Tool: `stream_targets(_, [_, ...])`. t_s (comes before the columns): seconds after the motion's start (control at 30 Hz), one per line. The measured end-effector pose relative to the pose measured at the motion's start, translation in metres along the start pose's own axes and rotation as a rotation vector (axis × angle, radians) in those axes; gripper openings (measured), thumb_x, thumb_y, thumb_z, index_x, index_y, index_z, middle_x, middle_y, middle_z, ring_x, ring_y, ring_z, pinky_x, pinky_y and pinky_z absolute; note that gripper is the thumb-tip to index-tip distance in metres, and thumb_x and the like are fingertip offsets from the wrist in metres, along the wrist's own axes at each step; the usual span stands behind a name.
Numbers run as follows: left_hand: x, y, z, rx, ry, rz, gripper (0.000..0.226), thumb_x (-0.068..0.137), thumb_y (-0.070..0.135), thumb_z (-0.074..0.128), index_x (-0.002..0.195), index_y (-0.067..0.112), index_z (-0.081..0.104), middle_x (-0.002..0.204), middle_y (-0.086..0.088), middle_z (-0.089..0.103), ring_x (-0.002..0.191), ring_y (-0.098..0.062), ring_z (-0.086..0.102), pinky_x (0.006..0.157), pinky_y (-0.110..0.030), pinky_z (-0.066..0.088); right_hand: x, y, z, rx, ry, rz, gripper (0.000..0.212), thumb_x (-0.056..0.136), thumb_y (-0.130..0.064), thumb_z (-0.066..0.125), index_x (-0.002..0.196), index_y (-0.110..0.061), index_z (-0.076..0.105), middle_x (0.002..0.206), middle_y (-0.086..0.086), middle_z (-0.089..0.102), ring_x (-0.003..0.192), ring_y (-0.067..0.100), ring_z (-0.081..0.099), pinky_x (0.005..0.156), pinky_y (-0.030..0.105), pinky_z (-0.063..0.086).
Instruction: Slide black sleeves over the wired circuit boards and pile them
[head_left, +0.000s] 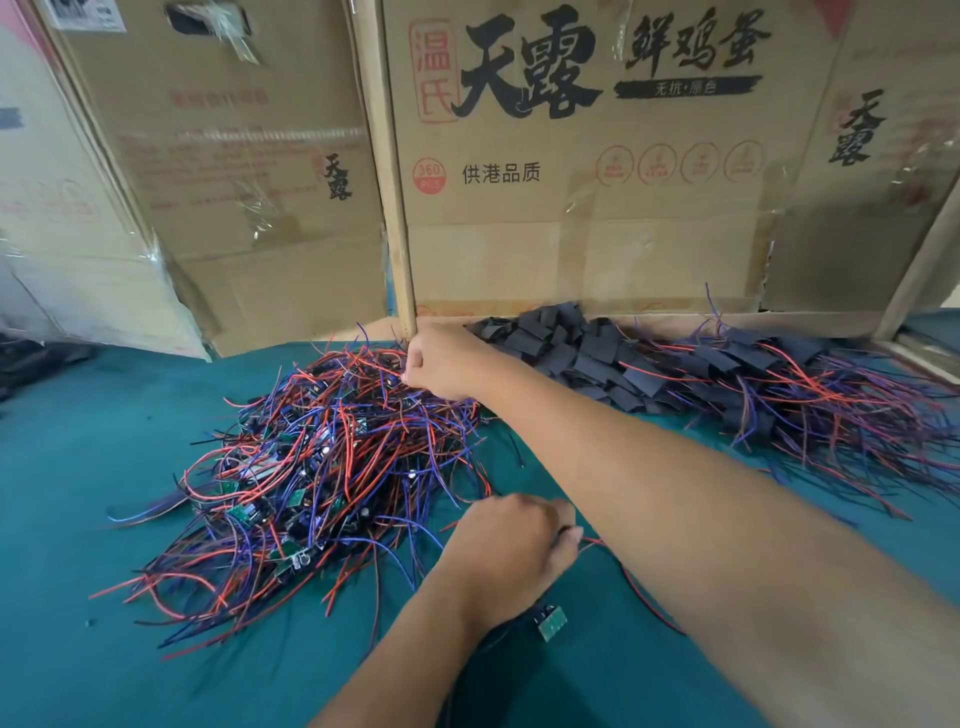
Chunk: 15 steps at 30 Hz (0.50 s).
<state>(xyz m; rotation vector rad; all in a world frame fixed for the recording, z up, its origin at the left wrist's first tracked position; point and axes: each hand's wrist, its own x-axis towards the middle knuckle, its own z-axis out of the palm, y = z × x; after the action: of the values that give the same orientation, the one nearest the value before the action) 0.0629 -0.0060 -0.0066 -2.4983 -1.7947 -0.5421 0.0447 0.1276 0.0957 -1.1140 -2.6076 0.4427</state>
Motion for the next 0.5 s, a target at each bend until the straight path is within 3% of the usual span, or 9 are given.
stream_targets(0.1, [0.002, 0.000, -0.001, -0.027, 0.036, 0.026, 0.054, 0.098, 0.033, 0.053, 0.059, 0.028, 0.015, 0.052, 0.008, 0.019, 0.043, -0.014, 0.021, 0.054, -0.031, 0.027, 0.014, -0.003, -0.004, 0.106, 0.202, 0.044, 0.024, 0.098, -0.010, 0.045, 0.092, -0.004, 0.068, 0.086, 0.011, 0.071, 0.075, 0.030, 0.068, 0.069, 0.040, 0.058])
stream_targets(0.2, [0.002, -0.001, 0.003, -0.003, -0.020, 0.032, 0.044, 0.099, 0.036, 0.040, 0.060, 0.022, 0.025, 0.054, 0.004, 0.025, 0.047, -0.024, 0.030, 0.055, -0.034, 0.031, 0.029, -0.010, 0.001, -0.005, 0.108, 0.068, 0.022, 0.097, -0.004, 0.049, 0.100, -0.005, 0.070, 0.097, 0.011, 0.071, 0.087, 0.028, 0.069, 0.081, 0.040, 0.059])
stream_targets(0.3, [0.002, 0.002, 0.002, 0.046, -0.059, 0.047, 0.050, 0.082, 0.042, 0.006, 0.068, 0.013, 0.045, 0.067, -0.013, 0.052, 0.062, -0.038, 0.054, 0.057, -0.036, 0.036, 0.039, -0.014, 0.010, -0.071, 0.041, 0.060, 0.019, 0.096, -0.001, 0.047, 0.094, -0.001, 0.066, 0.081, 0.009, 0.065, 0.072, 0.026, 0.064, 0.065, 0.031, 0.053])
stream_targets(0.4, [0.000, -0.003, 0.002, 0.059, -0.097, 0.036, 0.034, 0.092, 0.031, 0.025, 0.072, 0.012, 0.044, 0.083, -0.018, 0.064, 0.076, -0.039, 0.061, 0.062, -0.035, 0.035, 0.042, -0.015, 0.020, -0.153, 0.029, 0.034, 0.017, 0.094, -0.006, 0.054, 0.079, -0.007, 0.063, 0.073, 0.007, 0.059, 0.067, 0.026, 0.060, 0.061, 0.033, 0.051])
stream_targets(0.5, [0.000, -0.002, 0.000, 0.089, -0.158, 0.015, 0.025, 0.098, 0.021, 0.042, 0.081, 0.008, 0.056, 0.093, -0.020, 0.067, 0.086, -0.038, 0.061, 0.067, -0.034, 0.033, 0.044, -0.011, 0.032, -0.232, 0.009, 0.035, 0.033, 0.091, -0.021, 0.064, 0.065, -0.012, 0.046, 0.064, 0.002, 0.047, 0.059, 0.022, 0.050, 0.050, 0.029, 0.037])
